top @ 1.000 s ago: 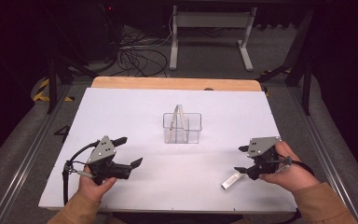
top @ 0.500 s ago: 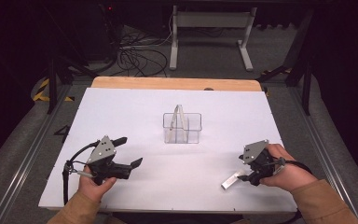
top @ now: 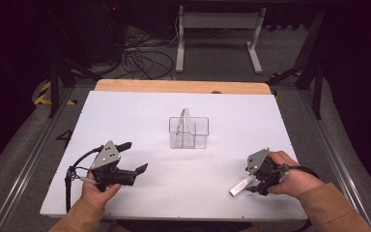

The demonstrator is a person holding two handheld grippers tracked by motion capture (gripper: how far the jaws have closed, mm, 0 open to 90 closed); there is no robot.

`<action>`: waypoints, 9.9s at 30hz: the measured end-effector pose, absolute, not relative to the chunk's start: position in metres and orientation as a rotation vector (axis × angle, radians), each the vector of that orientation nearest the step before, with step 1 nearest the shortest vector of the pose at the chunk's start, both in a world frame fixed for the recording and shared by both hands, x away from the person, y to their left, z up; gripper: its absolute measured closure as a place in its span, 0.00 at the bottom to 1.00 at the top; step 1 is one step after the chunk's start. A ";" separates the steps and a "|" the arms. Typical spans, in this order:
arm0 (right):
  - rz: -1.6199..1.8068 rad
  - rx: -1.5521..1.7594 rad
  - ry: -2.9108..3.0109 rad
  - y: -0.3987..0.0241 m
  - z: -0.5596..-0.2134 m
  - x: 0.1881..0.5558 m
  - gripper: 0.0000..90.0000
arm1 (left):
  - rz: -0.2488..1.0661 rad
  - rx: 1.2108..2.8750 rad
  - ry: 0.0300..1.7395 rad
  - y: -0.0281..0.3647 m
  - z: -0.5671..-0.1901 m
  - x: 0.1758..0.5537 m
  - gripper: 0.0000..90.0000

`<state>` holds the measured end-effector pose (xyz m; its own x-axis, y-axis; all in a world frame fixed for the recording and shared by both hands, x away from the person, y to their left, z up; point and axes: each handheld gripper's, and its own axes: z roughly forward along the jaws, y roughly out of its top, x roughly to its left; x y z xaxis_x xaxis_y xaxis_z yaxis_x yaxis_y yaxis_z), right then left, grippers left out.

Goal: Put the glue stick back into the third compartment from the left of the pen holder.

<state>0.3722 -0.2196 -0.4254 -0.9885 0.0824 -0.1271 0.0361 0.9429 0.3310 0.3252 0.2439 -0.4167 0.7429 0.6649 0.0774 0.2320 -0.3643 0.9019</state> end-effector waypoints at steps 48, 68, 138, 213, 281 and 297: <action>0.248 -0.340 2.971 -0.207 -0.431 0.382 0.64 | 0.534 1.935 0.690 0.245 -0.417 0.325 0.13; 0.359 -0.281 2.962 -0.209 -0.417 0.381 0.72 | 0.530 1.932 0.693 0.245 -0.417 0.325 0.13; 0.840 0.517 2.706 -0.164 -0.310 0.406 0.73 | 0.531 1.914 0.700 0.250 -0.416 0.325 0.13; 0.879 0.617 2.509 -0.092 -0.310 0.456 0.40 | 0.544 1.897 0.720 0.260 -0.416 0.319 0.13; 1.510 0.593 2.156 -0.188 -0.363 0.378 0.28 | 0.597 1.823 0.735 0.273 -0.414 0.303 0.12; 1.559 0.738 2.162 -0.207 -0.410 0.370 0.27 | 0.603 1.811 0.712 0.275 -0.414 0.300 0.09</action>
<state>0.3696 -0.2073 -0.4099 -0.7929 0.6093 0.0040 0.1962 0.2491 0.9484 0.2999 0.2755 -0.4142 0.6958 0.7149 0.0694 0.1861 -0.2727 0.9439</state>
